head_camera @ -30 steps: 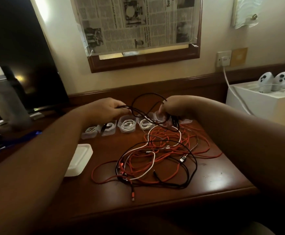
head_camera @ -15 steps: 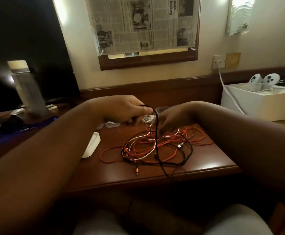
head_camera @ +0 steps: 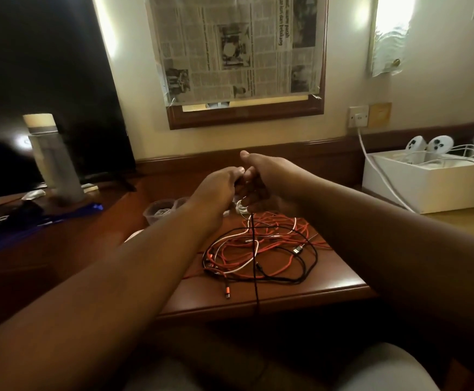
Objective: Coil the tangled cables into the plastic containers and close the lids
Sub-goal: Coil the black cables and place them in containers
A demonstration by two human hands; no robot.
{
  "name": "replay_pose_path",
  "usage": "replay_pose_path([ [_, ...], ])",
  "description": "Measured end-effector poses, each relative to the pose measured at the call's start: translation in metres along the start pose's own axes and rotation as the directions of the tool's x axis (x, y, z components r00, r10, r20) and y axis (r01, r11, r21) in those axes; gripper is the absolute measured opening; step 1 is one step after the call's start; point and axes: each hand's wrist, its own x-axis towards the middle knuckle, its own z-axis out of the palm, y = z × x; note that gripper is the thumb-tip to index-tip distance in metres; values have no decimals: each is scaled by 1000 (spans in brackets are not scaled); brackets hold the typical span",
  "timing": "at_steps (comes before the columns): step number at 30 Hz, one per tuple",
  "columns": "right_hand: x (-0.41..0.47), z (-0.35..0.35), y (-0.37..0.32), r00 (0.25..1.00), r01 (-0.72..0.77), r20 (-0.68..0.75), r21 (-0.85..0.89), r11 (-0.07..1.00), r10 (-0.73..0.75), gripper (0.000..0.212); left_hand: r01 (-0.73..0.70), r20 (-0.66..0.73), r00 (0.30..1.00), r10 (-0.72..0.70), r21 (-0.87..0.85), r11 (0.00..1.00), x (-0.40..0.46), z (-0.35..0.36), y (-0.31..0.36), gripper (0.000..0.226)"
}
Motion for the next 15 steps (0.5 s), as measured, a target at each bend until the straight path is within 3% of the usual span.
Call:
replay_pose_path([
  [4, 5, -5, 7, 991, -134, -20, 29, 991, 135, 50, -90, -56, 995, 87, -43, 995, 4, 4, -5, 26],
  [6, 6, -9, 13, 979, -196, 64, 66, 978, 192, 55, -123, -67, 991, 117, -102, 987, 5, 6, -6, 24],
  [9, 7, -12, 20, 978, -161, 173, 263, 951, 118, 52, -112, 37, 993, 115, -79, 991, 11, 8, -10, 15],
  [13, 15, -13, 24, 999, -24, -14, 336, 942, 30, 34, -204, -13, 979, 204, -56, 977, 24, 10, -18, 7],
  [15, 22, -17, 26, 998, -34, -36, 371, 928, 51, 33, -251, -69, 967, 246, -80, 965, 30, 12, -22, 6],
])
